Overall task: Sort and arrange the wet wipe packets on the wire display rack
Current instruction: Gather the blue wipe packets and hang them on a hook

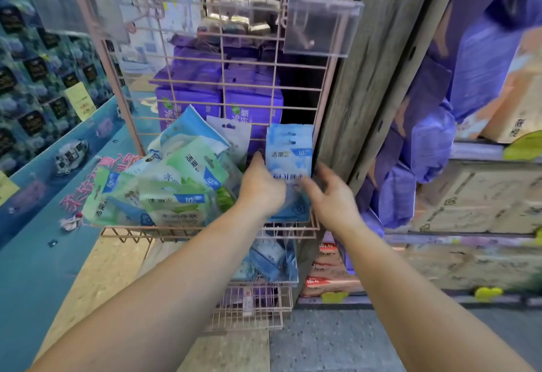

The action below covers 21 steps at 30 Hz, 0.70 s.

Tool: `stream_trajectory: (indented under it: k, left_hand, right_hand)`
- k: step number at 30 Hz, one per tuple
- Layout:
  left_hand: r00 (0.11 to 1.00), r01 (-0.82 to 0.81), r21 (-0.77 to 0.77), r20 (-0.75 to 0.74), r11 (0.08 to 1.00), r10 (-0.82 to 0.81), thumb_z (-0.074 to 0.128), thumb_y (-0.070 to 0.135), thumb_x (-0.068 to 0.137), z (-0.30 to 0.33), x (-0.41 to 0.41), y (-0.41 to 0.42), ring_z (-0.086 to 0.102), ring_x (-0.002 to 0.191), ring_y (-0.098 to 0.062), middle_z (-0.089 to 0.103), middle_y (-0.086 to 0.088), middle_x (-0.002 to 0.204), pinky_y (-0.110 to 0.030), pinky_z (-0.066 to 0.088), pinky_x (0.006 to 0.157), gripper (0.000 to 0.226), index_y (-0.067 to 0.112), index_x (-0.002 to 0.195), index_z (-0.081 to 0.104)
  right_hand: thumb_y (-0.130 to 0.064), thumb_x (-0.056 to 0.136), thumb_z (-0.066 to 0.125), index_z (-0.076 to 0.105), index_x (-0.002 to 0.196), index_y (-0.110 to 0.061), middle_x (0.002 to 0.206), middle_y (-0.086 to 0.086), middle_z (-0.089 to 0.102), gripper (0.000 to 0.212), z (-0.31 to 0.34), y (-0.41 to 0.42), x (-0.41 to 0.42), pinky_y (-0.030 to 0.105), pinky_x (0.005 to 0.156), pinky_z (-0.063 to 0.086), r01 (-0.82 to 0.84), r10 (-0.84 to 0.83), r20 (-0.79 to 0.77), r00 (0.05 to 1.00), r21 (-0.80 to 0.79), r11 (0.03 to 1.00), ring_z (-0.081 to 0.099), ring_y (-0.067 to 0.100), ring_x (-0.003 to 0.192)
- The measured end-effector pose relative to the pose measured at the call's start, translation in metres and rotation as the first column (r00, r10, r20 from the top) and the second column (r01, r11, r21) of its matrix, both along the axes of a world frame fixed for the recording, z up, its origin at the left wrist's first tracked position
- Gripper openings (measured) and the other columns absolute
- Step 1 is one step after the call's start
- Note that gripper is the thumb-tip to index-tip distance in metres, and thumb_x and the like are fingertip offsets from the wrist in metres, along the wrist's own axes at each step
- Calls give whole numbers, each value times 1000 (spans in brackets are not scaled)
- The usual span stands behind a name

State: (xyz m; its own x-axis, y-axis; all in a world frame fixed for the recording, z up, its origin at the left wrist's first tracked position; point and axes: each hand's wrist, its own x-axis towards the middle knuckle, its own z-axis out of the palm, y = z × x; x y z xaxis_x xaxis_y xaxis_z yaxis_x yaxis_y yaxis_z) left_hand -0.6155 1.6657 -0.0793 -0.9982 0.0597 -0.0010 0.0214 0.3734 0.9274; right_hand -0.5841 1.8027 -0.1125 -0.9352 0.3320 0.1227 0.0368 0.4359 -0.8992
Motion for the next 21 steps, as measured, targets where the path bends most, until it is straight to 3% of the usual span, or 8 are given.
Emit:
stream_trajectory:
  k: [3,5,8,10,12,14,19,21]
  left_hand:
    - [991,121,156,-74,980,-111,59,4,87,12,30,-23,50,120,-7,50,11,131,-29,39,107,61,14,142,36]
    - [981,190,249,-93,950,-172,58,-3,88,12,63,-44,56,113,-1,57,11,124,-19,42,101,50,17,133,48]
    - [971,237,188,-6,953,-240,66,2,84,-20,99,-75,69,91,-16,73,1,91,-27,55,86,25,24,96,67]
    - [964,248,54,82,967,-251,71,13,79,-58,100,-90,69,83,-20,73,0,82,-41,55,86,17,29,83,70]
    - [970,219,-111,133,969,-203,69,13,81,-89,92,-101,65,82,-5,70,12,85,-37,52,89,19,32,81,69]
    - [982,171,-229,114,958,-149,64,9,85,-105,83,-107,61,91,-5,65,10,98,-28,47,94,21,25,99,68]
    - [989,143,-369,78,918,-123,70,19,81,-110,63,-117,53,113,-18,54,-4,121,-17,35,88,50,25,128,55]
    - [975,186,-279,169,942,-142,76,23,76,-116,60,-114,52,113,-14,53,-2,124,-19,39,91,65,26,134,47]
  right_hand:
    - [-31,94,51,61,110,-19,105,-5,66,23,-14,10,29,32,87,47,281,-289,-10,957,-196,939,60,15,100]
    - [-26,92,52,64,87,-20,86,0,67,14,-39,10,52,35,75,48,426,-424,55,904,-199,883,63,26,89]
    - [-27,84,64,66,88,-24,93,2,69,5,-81,-14,72,36,84,50,121,-111,305,946,-12,993,65,28,97]
    - [-42,74,74,58,123,-23,117,2,63,55,-103,-41,74,33,96,46,-272,181,510,841,107,956,58,24,113]
    - [-47,71,73,46,136,-29,127,4,57,73,-118,-60,67,35,100,43,-396,175,543,821,320,861,52,29,118]
    - [-35,77,68,53,130,-35,123,2,63,55,-124,-67,57,34,95,47,-300,90,446,890,426,854,58,29,111]
    - [-11,86,61,65,116,-23,91,-4,69,33,-108,-58,64,14,56,47,-97,71,315,946,66,993,59,-5,59]
    - [-7,89,59,64,115,-22,94,-7,68,31,-100,-49,70,8,58,45,-54,70,269,961,-66,996,59,-10,63]
